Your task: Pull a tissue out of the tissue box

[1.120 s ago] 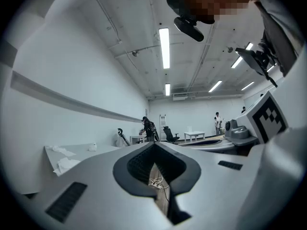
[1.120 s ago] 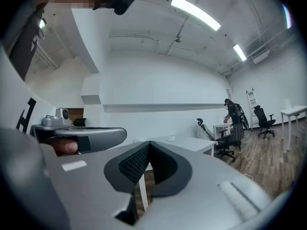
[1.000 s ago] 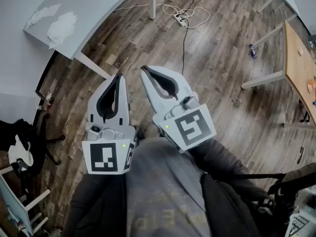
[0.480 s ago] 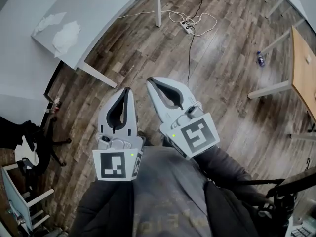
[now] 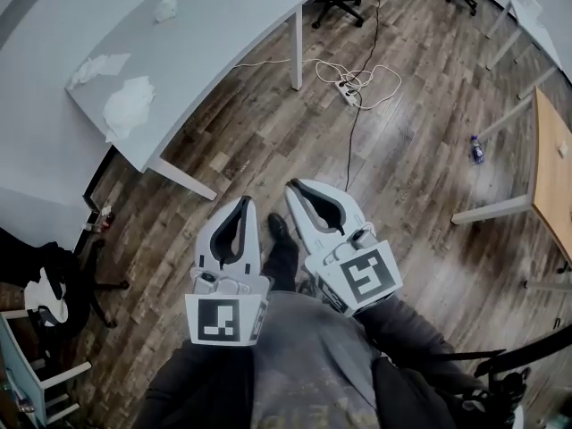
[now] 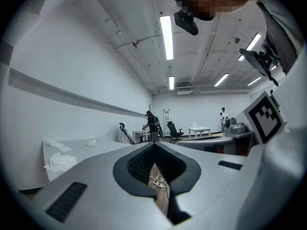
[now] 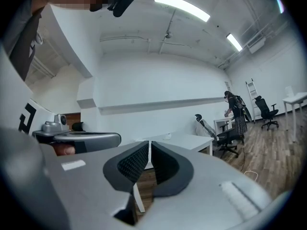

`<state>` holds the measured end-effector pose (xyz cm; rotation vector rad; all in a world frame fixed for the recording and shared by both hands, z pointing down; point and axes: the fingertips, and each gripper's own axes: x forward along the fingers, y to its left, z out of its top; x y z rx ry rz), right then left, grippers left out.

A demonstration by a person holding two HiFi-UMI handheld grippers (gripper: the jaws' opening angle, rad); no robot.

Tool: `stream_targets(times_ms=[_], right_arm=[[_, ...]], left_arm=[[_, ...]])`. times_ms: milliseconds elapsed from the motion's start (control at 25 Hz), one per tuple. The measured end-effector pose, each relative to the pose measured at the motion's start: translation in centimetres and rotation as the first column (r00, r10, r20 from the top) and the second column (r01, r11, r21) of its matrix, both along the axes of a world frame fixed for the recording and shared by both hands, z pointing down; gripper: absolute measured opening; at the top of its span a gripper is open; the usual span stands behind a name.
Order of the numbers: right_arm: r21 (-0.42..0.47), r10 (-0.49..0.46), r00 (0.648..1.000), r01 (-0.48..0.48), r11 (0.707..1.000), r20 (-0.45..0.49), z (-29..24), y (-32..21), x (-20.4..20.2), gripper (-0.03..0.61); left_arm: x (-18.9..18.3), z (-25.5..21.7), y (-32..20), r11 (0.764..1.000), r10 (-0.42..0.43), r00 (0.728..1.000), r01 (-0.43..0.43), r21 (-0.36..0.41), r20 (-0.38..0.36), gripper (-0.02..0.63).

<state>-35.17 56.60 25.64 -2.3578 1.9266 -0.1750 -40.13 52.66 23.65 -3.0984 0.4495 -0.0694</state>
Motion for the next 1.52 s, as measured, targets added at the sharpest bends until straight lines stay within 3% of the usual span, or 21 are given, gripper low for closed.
stream_targets(times_ms=[400,600,1120,1320,1520], right_arm=[[-0.050,-0.049,0.999,0.048,0.998,-0.013,1.5,-13.7,11.4,0.018],[-0.038,-0.109,0.993,0.108,0.993,-0.035,-0.3,-21.7,15.5,0.017],[0.019,-0.217,0.965,0.222,0.975,-0.150,-5.2,-35.4,27.2,0.002],[0.008,-0.304,0.944,0.308,0.951,-0.127,-3.3,-40.3,33.1,0.002],[-0.014,-0.427,0.896,0.428,0.903,-0.119,-1.2,-45.5,38.7,0.002]], left_arm=[[12.2,0.8,-13.7,0.999,-0.030,0.999,0.028,-0.037,-0.034,-0.002],[16.1,0.5,-20.2,0.999,-0.036,0.999,0.036,-0.027,-0.012,-0.002],[25.5,-3.2,-33.1,0.978,-0.209,0.973,0.210,0.004,-0.101,-0.002],[32.0,-1.7,-37.5,0.960,-0.280,0.958,0.280,-0.001,-0.069,-0.002],[38.8,0.7,-42.3,0.929,-0.370,0.929,0.369,-0.028,-0.024,-0.002]])
